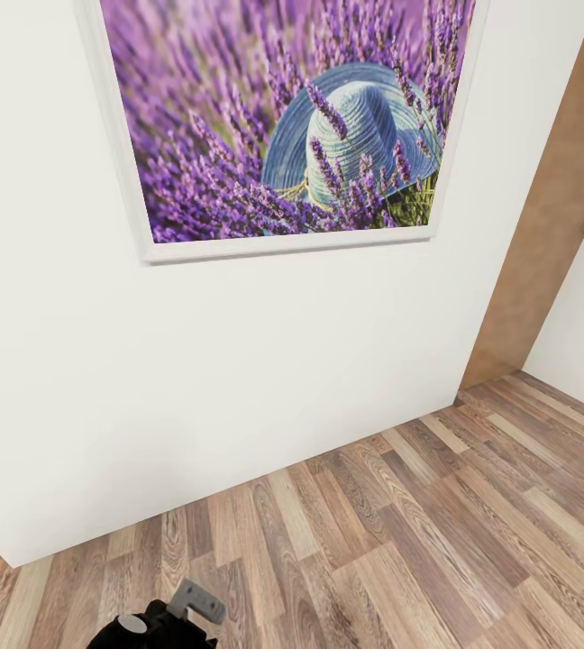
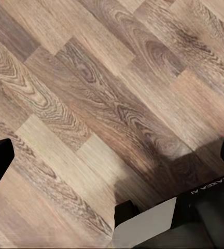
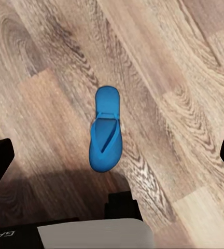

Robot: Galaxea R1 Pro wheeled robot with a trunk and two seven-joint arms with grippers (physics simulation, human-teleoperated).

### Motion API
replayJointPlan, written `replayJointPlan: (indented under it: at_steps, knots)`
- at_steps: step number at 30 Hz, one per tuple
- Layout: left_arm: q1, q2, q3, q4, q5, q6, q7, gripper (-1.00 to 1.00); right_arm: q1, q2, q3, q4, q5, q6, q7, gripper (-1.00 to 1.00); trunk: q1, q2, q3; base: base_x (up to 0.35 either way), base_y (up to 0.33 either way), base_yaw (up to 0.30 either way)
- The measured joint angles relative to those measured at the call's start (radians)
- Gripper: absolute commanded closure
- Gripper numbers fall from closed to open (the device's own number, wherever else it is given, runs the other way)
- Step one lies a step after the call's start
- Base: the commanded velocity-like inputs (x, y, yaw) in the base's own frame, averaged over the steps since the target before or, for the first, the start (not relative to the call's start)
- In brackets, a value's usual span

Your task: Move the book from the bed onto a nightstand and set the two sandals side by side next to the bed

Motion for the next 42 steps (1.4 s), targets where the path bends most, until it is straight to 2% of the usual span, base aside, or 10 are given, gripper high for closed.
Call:
replayJointPlan:
  at_steps: [11,22,30,42]
  knots:
    - [-0.008,-0.001,0.001,-0.038,0.023,0.076,-0.007,-1.0,0.0,0.005,0.002,0.023,0.001,0.012,0.0,-1.0,0.0,0.0,0.0,0.0,0.0,0.0]
    - [-0.01,-0.002,0.001,-0.039,0.032,0.061,-0.004,-1.0,0.0,0.01,0.003,0.033,0.001,0.014,0.001,-1.0,0.0,0.0,0.0,0.0,0.0,0.0]
    - [-0.009,-0.001,0.001,-0.038,0.034,0.045,-0.001,-1.0,0.0,0.01,0.003,0.036,0.001,0.014,0.001,-1.0,0.031,-0.056,-0.025,0.0,0.0,0.0]
    - [-0.009,-0.001,0.0,-0.036,0.032,-0.025,0.002,-1.0,-0.001,0.01,0.002,0.03,0.0,0.014,0.0,-1.0,0.077,-0.14,-0.062,0.0,0.0,0.0]
